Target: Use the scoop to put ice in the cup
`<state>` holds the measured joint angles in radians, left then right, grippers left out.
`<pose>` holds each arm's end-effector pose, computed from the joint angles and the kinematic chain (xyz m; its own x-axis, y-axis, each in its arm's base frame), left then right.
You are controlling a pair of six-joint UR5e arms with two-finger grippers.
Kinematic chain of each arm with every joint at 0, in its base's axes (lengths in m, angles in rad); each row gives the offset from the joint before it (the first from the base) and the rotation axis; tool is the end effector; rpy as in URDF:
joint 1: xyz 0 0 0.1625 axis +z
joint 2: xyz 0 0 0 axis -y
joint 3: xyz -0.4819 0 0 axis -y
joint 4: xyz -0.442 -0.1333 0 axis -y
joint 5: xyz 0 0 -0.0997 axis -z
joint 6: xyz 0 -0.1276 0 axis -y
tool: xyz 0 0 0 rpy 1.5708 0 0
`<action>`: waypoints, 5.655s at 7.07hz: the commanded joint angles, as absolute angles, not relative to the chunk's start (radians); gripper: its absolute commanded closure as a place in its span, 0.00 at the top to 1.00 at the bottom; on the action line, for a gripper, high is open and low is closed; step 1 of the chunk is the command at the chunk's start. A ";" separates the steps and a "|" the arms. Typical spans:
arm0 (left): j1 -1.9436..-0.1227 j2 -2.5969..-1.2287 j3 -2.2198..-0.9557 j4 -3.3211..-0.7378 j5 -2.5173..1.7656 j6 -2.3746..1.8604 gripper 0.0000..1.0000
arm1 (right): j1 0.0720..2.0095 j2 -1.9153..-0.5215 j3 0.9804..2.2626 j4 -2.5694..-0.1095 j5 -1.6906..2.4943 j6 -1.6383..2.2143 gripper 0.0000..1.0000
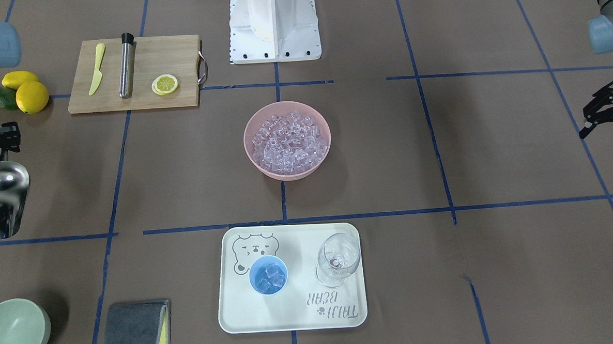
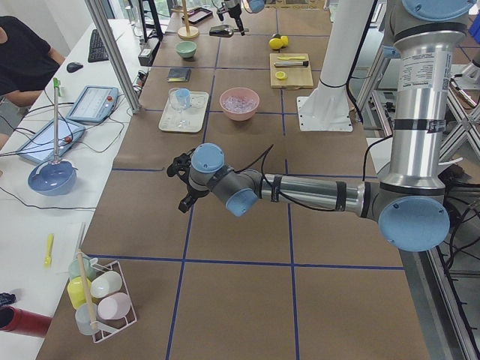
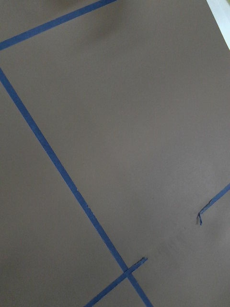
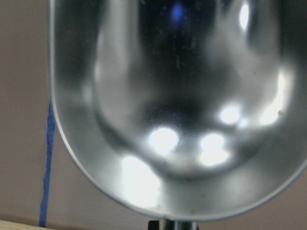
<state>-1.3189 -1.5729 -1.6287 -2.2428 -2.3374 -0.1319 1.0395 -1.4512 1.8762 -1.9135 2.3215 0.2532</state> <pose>0.1006 -0.5707 0.6196 0.6013 0.5283 -0.5994 -0.1072 0.7968 0.5947 -0.2475 -0.5125 0.5435 0.7093 -0.1902 0.6788 0.3380 0.9368 -0.0907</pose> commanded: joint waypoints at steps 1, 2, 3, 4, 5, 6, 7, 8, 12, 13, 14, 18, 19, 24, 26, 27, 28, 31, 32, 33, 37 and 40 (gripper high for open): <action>-1.319 -1.574 -1.631 -2.241 -2.338 -0.132 1.00 | 0.977 -1.572 1.878 -1.641 2.315 0.479 0.00; -1.319 -1.574 -1.634 -2.241 -2.338 -0.132 1.00 | 0.939 -1.619 1.875 -1.540 2.260 0.589 0.00; -1.319 -1.575 -1.635 -2.241 -2.338 -0.132 1.00 | 0.918 -1.659 1.864 -1.461 2.217 0.651 0.00; -1.321 -1.577 -1.637 -2.243 -2.338 -0.132 1.00 | 0.907 -1.687 1.832 -1.394 2.217 0.666 0.00; -1.321 -1.578 -1.637 -2.243 -2.338 -0.132 1.00 | 0.907 -1.689 1.822 -1.376 2.218 0.714 0.00; -1.321 -1.577 -1.637 -2.244 -2.338 -0.132 1.00 | 0.899 -1.678 1.821 -1.376 2.218 0.722 0.00; -1.321 -1.577 -1.635 -2.244 -2.338 -0.132 1.00 | 0.899 -1.677 1.824 -1.376 2.226 0.724 0.00; -1.321 -1.577 -1.637 -2.244 -2.338 -0.132 1.00 | 0.897 -1.674 1.819 -1.376 2.224 0.723 0.02; -1.322 -1.578 -1.637 -2.249 -2.339 -0.130 1.00 | 0.894 -1.660 1.810 -1.378 2.235 0.724 1.00; -1.322 -1.578 -1.638 -2.249 -2.339 -0.130 1.00 | 0.893 -1.660 1.816 -1.381 2.238 0.724 1.00; -1.330 -1.580 -1.638 -2.249 -2.338 -0.130 1.00 | 0.894 -1.660 1.822 -1.384 2.265 0.726 1.00; -1.330 -1.580 -1.632 -2.231 -2.329 -0.132 1.00 | 1.125 -1.678 1.980 -1.442 2.266 0.709 1.00; -1.331 -1.583 -1.635 -2.173 -2.327 -0.132 1.00 | 1.190 -1.680 1.973 -1.443 2.266 0.602 1.00; -1.399 -1.586 -1.635 -1.930 -2.324 0.024 1.00 | 1.465 -1.709 1.746 -1.482 2.321 0.011 1.00; -1.475 -1.585 -1.626 -1.846 -2.318 0.179 1.00 | 1.528 -1.709 1.685 -1.482 2.348 -0.028 1.00; -1.506 -1.585 -1.631 -1.774 -2.307 0.237 1.00 | 1.542 -1.704 1.643 -1.482 2.383 -0.028 1.00; -1.573 -1.585 -1.623 -1.703 -2.306 0.330 1.00 | 1.542 -1.703 1.634 -1.480 2.396 -0.028 1.00; -1.608 -1.496 -1.623 -1.675 -2.310 0.338 1.00 | 1.542 -1.646 1.623 -1.477 2.398 -0.032 1.00; -1.606 -1.499 -1.618 -1.672 -2.318 0.301 1.00 | 1.542 -1.638 1.615 -1.479 2.396 -0.031 1.00; -1.606 -1.499 -1.629 -1.667 -2.322 0.225 1.00 | 1.542 -1.638 1.594 -1.479 2.396 -0.029 1.00; -1.606 -1.514 -1.654 -1.675 -2.391 -0.017 1.00 | 1.554 -1.638 1.517 -1.376 2.402 -0.025 1.00; -1.606 -1.514 -1.657 -1.680 -2.388 -0.009 1.00 | 1.574 -1.637 1.517 -1.354 2.396 -0.002 1.00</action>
